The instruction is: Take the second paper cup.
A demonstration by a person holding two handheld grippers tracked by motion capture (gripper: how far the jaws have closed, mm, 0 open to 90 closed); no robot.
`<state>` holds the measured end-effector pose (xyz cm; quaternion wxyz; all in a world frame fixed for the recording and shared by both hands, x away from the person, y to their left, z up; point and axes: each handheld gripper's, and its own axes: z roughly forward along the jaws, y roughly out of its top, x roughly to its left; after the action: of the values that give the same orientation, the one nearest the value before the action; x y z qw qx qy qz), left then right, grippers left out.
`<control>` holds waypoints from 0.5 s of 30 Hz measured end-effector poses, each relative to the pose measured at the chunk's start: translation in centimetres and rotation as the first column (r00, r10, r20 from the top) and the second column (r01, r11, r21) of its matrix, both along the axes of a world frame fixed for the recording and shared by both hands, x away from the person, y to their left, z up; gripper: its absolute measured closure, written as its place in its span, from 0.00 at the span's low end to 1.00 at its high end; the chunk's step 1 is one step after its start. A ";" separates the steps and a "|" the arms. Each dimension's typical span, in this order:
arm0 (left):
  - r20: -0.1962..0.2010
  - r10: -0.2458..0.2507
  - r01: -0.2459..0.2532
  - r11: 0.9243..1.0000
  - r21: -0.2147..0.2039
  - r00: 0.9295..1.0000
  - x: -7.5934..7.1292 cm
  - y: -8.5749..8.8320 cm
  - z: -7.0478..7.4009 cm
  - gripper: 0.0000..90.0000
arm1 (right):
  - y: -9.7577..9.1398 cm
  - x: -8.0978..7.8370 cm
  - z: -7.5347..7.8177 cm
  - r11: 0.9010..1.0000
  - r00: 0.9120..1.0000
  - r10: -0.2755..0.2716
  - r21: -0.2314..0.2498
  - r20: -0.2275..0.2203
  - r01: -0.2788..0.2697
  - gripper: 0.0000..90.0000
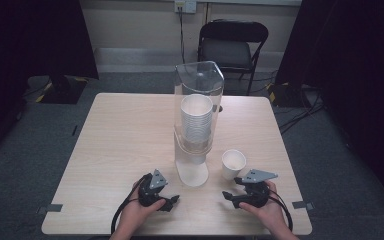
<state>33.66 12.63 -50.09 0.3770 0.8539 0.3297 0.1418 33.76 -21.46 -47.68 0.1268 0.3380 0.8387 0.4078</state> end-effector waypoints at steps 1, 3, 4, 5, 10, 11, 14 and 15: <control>0.000 -0.001 0.001 1.000 0.000 1.000 0.0 0.0 0.0 0.17 | 0.3 0.2 -0.1 1.000 1.000 0.002 -0.001 0.000 -0.002 0.31; -0.001 -0.001 0.001 1.000 -0.001 1.000 0.0 0.0 0.0 0.17 | 0.8 0.9 -0.2 1.000 1.000 -0.006 0.002 0.016 0.006 0.30; 0.000 -0.001 0.001 1.000 0.000 1.000 0.0 0.0 0.0 0.17 | 0.8 1.2 -0.2 1.000 1.000 -0.012 0.003 0.017 0.012 0.29; 0.000 -0.001 0.001 1.000 0.000 1.000 0.0 0.0 0.0 0.17 | 1.0 1.6 -0.2 1.000 1.000 -0.018 0.004 0.016 0.018 0.29; 0.000 -0.001 0.001 1.000 -0.001 1.000 0.0 0.0 0.0 0.17 | 1.1 3.0 -0.4 0.998 0.998 -0.061 -0.024 0.032 0.062 0.27; -0.001 -0.002 0.002 1.000 0.000 1.000 0.0 0.0 0.0 0.17 | 1.1 3.2 -0.4 0.998 0.997 -0.062 -0.025 0.035 0.063 0.27; -0.001 -0.003 0.003 1.000 0.000 1.000 0.0 0.0 0.0 0.17 | 1.8 3.1 0.0 0.999 0.998 -0.049 0.001 0.040 0.049 0.27; -0.001 -0.002 0.002 1.000 -0.001 1.000 0.0 0.0 0.0 0.17 | 2.1 3.0 0.1 0.999 0.998 -0.039 0.000 0.040 0.039 0.27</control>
<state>33.67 12.65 -50.08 0.3772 0.8542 0.3289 0.1407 36.79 -19.40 -47.58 0.1519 0.3461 0.8294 0.4114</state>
